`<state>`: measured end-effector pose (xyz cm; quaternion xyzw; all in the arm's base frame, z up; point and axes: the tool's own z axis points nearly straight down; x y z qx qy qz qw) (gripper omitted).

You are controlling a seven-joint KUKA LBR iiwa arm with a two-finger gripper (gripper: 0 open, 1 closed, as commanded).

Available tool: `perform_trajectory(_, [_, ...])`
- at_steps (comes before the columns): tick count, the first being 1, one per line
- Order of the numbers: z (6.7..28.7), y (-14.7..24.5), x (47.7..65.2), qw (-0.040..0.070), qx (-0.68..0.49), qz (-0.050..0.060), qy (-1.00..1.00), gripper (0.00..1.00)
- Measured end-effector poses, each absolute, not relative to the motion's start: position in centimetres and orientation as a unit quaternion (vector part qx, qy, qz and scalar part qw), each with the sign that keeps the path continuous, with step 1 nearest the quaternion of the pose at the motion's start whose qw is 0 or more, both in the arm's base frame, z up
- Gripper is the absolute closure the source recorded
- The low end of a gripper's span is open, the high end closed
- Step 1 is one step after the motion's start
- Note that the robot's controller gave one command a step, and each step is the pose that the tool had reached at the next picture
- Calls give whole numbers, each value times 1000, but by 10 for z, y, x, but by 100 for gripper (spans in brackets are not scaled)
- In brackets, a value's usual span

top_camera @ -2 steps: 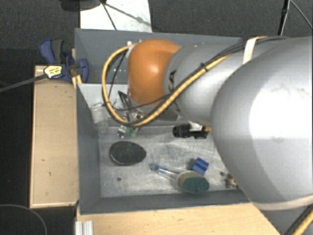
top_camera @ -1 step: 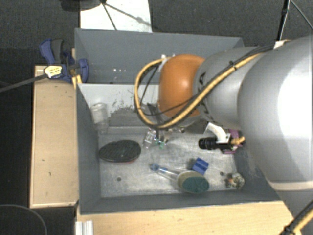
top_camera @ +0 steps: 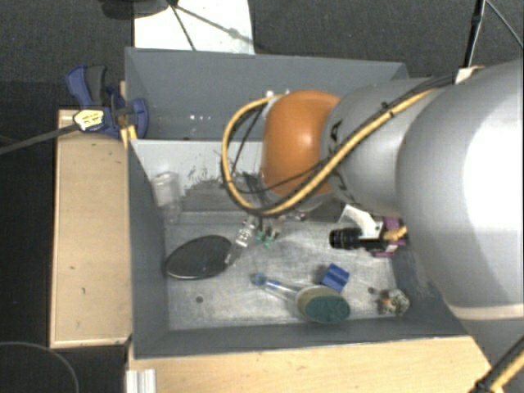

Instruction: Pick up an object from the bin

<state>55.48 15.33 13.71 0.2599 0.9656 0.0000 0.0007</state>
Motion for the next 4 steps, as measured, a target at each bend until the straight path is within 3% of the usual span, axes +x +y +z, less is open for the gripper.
perform_trajectory(1, [115, 227, 578, 1, 299, 2, 954, 0])
perform_trajectory(2, [85, 216, 523, 1, 171, 1, 985, 0])
perform_trajectory(3, [84, 215, 523, 0, 173, 1, 985, 100])
perform_trajectory(4, [163, 227, 531, 4, 159, 3, 987, 100])
